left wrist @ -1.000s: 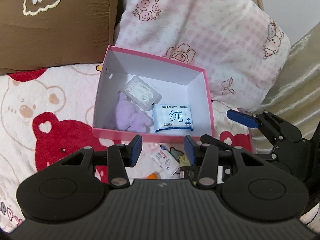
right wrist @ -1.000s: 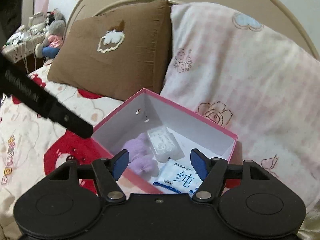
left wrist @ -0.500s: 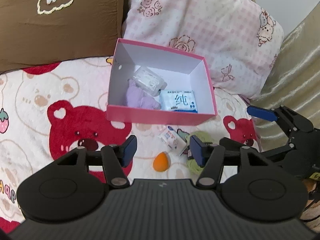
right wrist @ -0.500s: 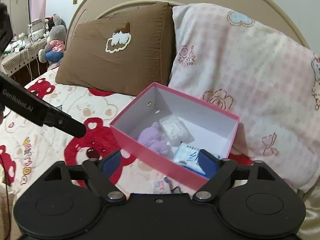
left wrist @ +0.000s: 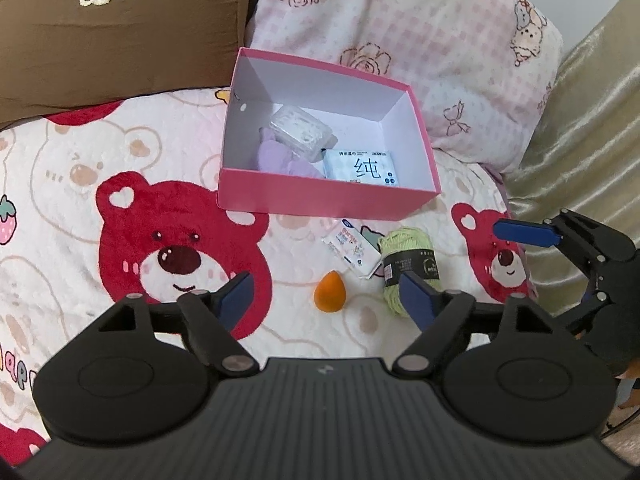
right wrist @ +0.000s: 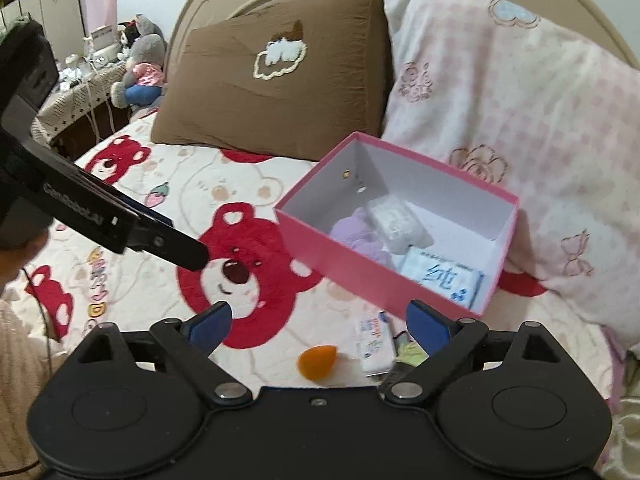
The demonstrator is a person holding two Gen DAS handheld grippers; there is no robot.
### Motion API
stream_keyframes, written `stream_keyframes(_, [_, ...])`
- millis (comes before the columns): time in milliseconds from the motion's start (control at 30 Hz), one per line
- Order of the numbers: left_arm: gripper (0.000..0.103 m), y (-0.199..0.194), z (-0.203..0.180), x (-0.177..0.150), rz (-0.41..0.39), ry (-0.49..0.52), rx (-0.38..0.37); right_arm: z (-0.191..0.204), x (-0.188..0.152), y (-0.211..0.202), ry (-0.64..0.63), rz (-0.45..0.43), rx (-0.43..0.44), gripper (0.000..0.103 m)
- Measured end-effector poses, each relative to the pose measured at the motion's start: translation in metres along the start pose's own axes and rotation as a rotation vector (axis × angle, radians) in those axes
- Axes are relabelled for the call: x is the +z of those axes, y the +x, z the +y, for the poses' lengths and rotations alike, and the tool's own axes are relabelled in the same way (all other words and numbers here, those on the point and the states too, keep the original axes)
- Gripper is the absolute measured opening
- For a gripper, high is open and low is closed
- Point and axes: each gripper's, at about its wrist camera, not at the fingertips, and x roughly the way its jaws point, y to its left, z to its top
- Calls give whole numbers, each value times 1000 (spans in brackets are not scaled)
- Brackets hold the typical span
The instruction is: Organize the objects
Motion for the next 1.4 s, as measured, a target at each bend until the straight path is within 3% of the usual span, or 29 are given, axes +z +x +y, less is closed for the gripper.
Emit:
stream_keyframes(200, [94,13,6,-14,-10,10,14,6,-17,12,-12,3,49,95])
stream_keyframes(367, [95,29,9,-25,-16,18,12,20,-41,37,-178,4,-24,94])
stream_keyframes(600, [95,58,23,-46,35,44,81,26,-56,53,-201,20,10,94])
stream_keyframes(767, [95,68,34,-55,29,42,93,34,-61,47,-253,-11,83,94])
stream_keyframes(933, [95,68,31,-52,-7,99,57,36,-74,68,-211,30,140,94])
stream_keyframes(1067, [95,69,26,-55,-39,126,23,44,-83,82,-208,33,98,92])
stream_keyframes(1267, [95,84,19,-62,-49,115,-35,56,-87,81,-227,-44,79,92])
stream_keyframes(1400, [93,98,16,-66,-44,104,-59,44,-89,94,-148,-57,25,92])
